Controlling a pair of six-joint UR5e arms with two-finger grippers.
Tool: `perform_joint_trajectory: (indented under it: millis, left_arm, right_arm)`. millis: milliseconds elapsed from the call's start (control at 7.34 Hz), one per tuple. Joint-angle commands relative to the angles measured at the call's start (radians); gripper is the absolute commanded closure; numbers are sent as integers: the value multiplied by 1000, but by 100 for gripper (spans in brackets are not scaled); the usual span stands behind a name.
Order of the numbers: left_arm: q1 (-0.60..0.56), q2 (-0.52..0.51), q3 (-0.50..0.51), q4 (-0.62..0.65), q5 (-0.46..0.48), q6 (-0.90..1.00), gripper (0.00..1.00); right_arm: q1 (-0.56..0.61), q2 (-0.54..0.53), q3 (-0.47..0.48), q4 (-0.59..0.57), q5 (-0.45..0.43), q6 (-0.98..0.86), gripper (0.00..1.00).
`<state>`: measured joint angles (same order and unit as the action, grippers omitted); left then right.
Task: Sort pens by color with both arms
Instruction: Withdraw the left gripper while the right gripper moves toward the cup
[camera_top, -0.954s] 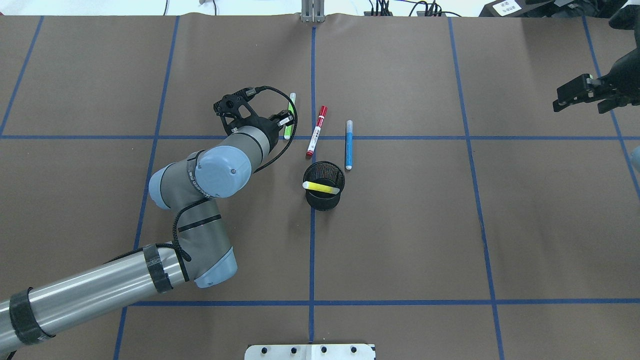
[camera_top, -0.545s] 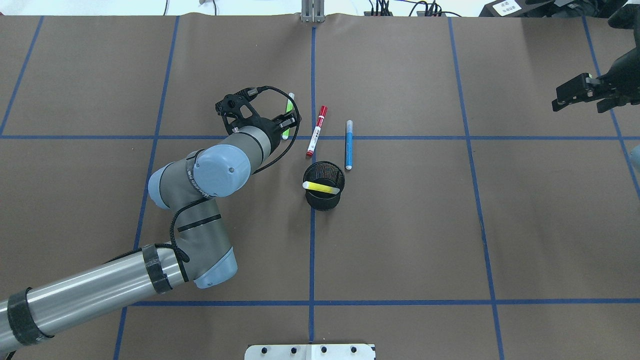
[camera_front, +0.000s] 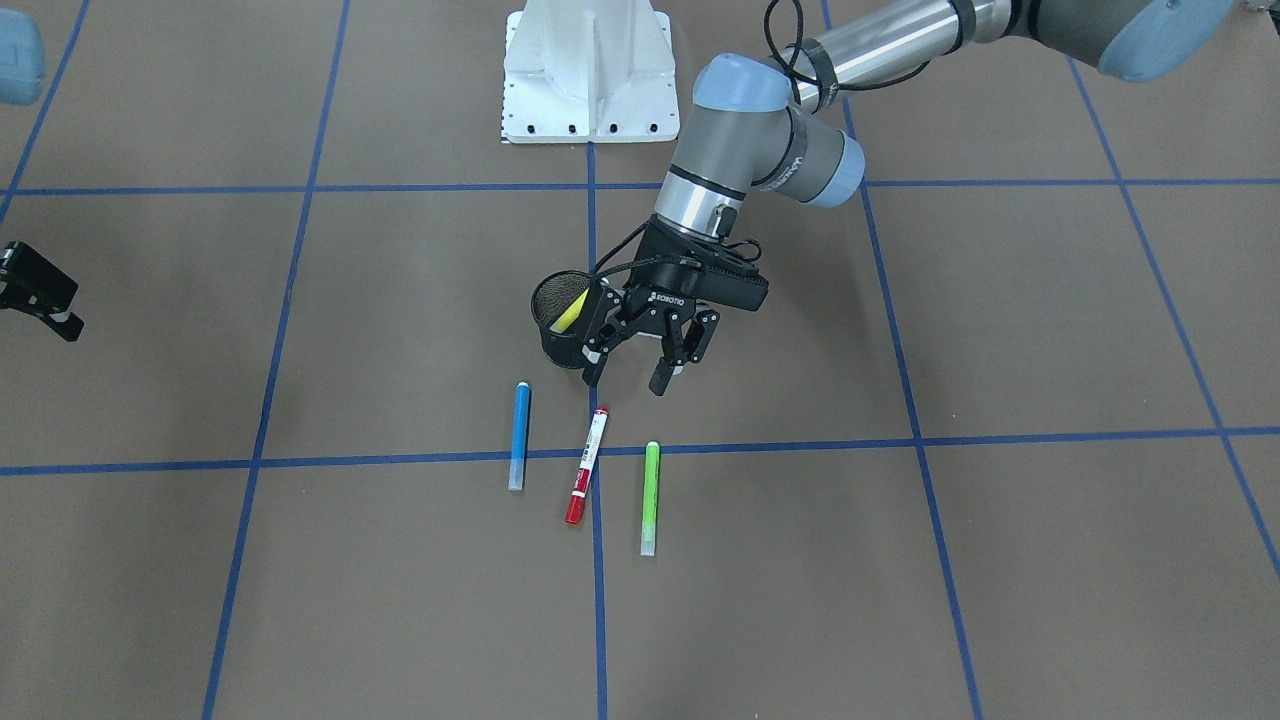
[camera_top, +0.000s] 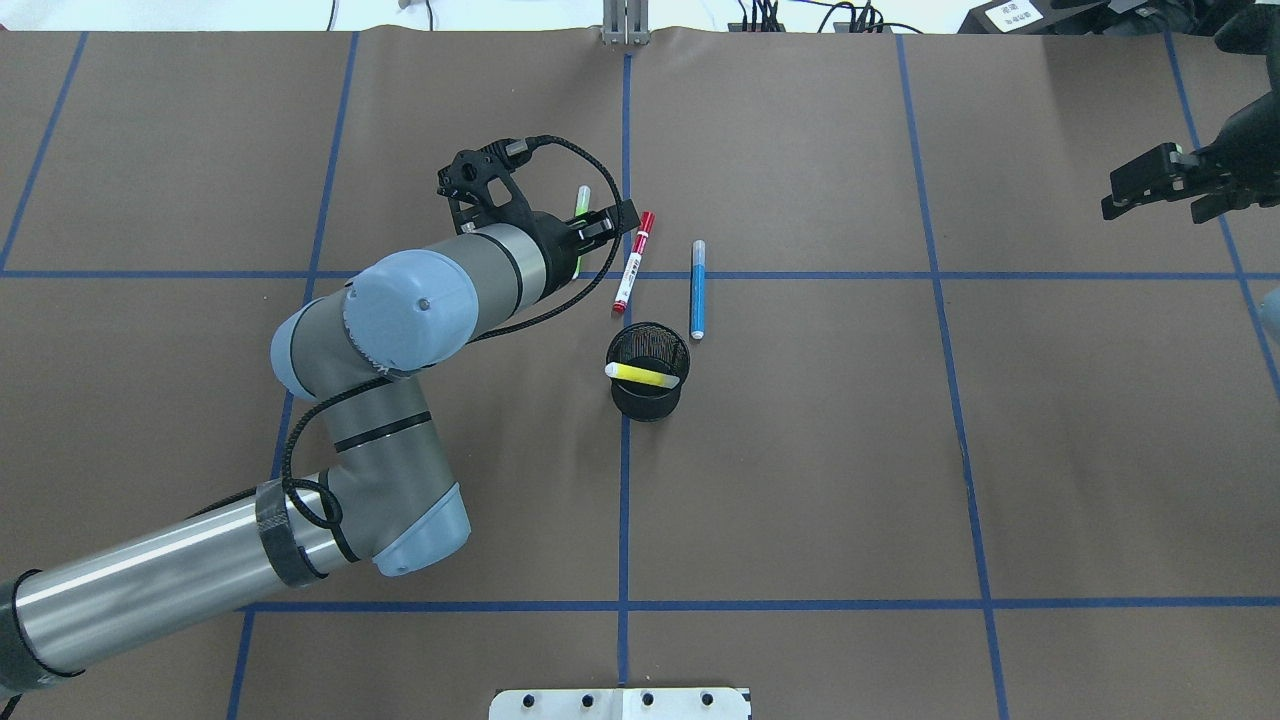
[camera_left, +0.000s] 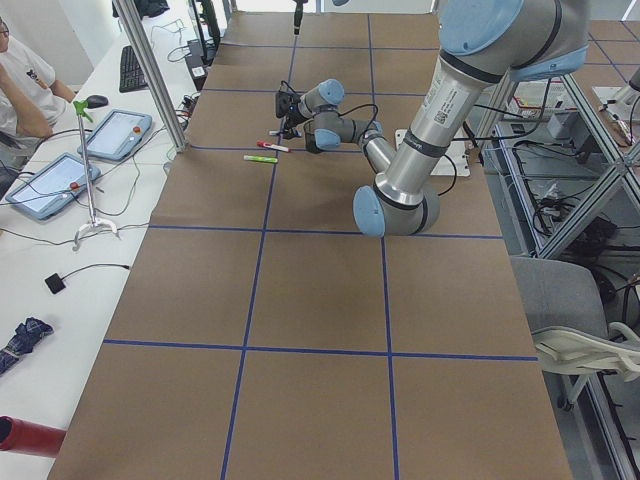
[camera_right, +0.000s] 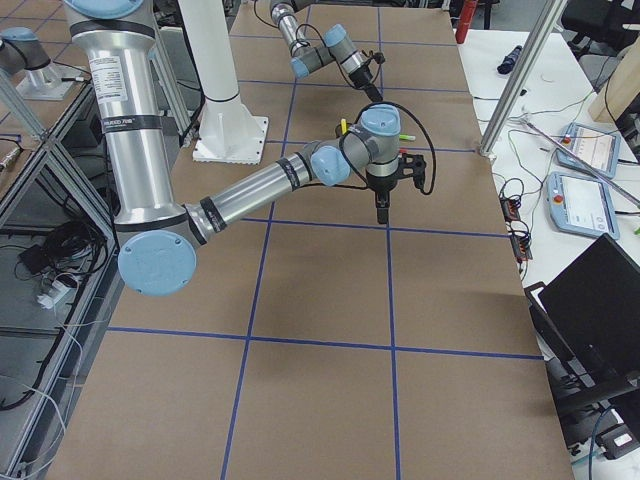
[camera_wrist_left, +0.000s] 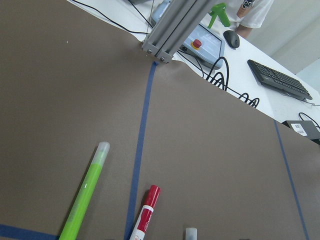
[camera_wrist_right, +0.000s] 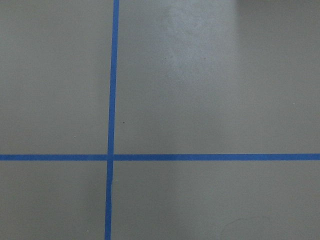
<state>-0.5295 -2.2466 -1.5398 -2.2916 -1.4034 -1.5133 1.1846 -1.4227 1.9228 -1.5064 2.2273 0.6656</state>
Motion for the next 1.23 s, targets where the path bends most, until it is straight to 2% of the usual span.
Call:
perform_joint_trajectory:
  millis: [0,136,272,545,954,1090]
  left_arm:
    - [-85,24,-97,163,-209,5,13]
    - [-155,24,-136,252,-342,49,13]
    - [-212,41,-167,300,-432,112,13]
    - [-333,122,-194,352,-622,262,8]
    - [-452,258,-247,408,-744,451,2]
    - [-472,315,-264,408,-746,523,1]
  right_arm:
    - [0,5,4,0,-1,40,1]
    - [0,34,8,0,-2,119,1]
    - [-19,56,22,2,-6,200,1]
    - [-98,147,36,-2,-46,386,1]
    - [-349,299,45,-15,-236,659,0]
    - [-429,357,45,-78,-318,702,0]
